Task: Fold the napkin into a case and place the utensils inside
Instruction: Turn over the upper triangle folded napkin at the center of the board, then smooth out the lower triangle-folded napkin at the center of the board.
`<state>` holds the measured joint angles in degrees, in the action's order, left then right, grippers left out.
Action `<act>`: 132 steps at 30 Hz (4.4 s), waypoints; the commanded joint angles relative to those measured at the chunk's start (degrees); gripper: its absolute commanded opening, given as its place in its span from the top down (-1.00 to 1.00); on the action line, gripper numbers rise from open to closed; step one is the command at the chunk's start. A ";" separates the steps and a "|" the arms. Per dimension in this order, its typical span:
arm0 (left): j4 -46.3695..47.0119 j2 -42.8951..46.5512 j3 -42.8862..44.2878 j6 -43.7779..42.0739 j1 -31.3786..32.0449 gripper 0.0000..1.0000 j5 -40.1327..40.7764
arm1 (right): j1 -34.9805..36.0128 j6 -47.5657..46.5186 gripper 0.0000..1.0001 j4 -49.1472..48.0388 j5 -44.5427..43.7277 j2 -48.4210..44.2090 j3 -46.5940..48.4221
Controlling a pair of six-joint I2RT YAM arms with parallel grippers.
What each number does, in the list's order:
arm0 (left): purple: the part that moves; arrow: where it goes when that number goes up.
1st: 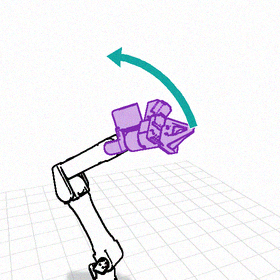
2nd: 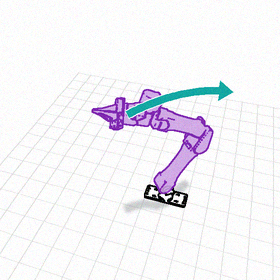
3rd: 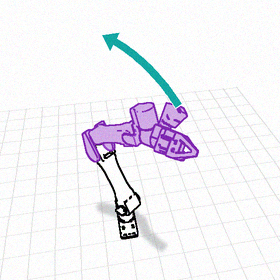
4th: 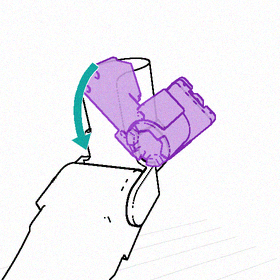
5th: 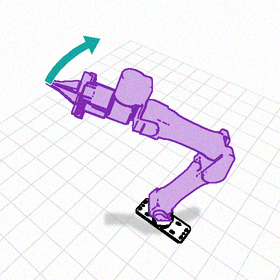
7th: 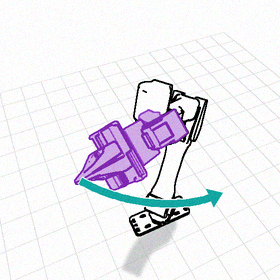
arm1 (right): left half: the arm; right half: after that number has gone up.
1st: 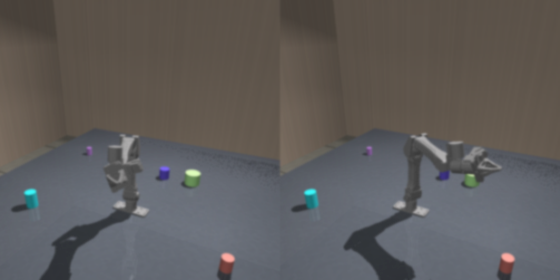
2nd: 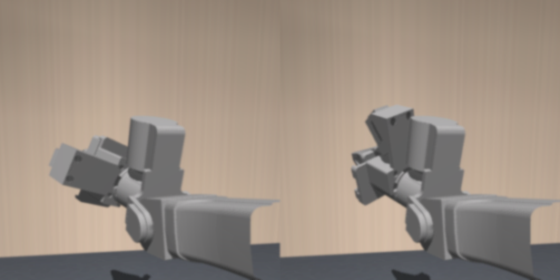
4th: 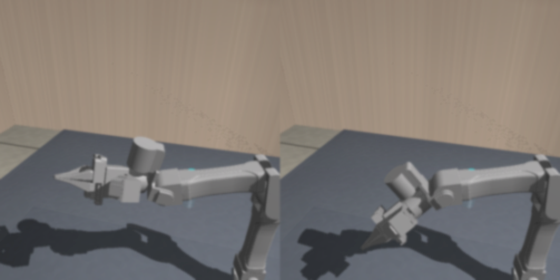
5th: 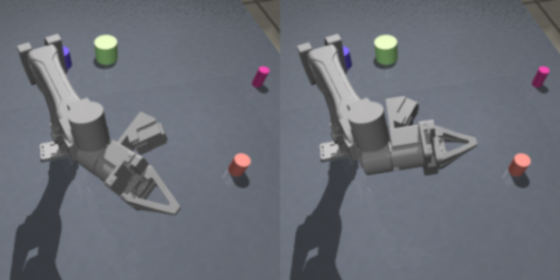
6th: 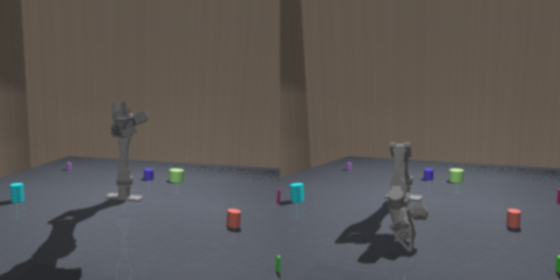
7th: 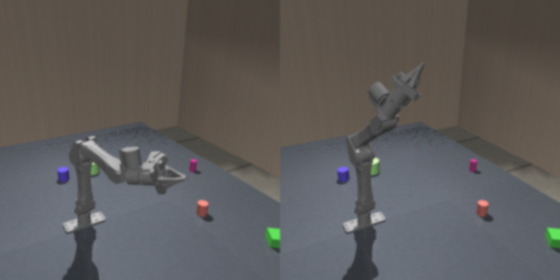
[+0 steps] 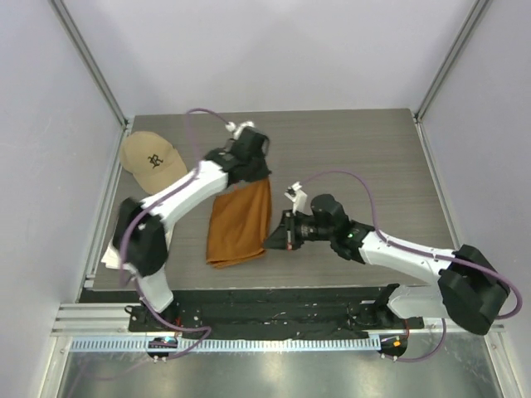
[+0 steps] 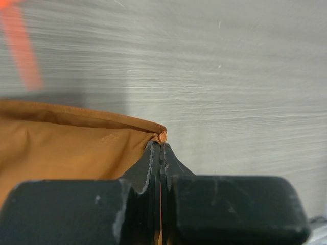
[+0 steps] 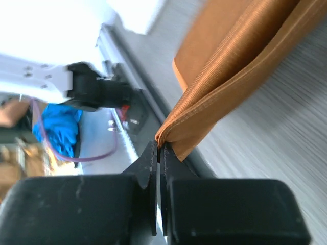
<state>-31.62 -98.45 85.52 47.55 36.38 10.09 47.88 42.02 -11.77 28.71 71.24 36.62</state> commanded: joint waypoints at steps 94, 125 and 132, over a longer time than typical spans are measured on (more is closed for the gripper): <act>-7.41 -46.04 46.06 -23.30 8.00 1.00 -1.82 | -29.16 -6.07 0.98 16.87 -6.83 4.43 -10.69; 11.66 -4.56 -1.39 -10.38 16.07 0.07 -7.55 | -41.81 -7.83 -0.08 25.32 -9.74 12.32 14.25; 10.88 -6.74 -5.01 -9.67 23.82 -0.28 0.37 | -41.90 -10.90 -0.28 24.16 -4.99 28.41 29.81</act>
<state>-22.15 -102.02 80.84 37.32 57.14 4.73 5.82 33.58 14.66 19.81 95.53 59.51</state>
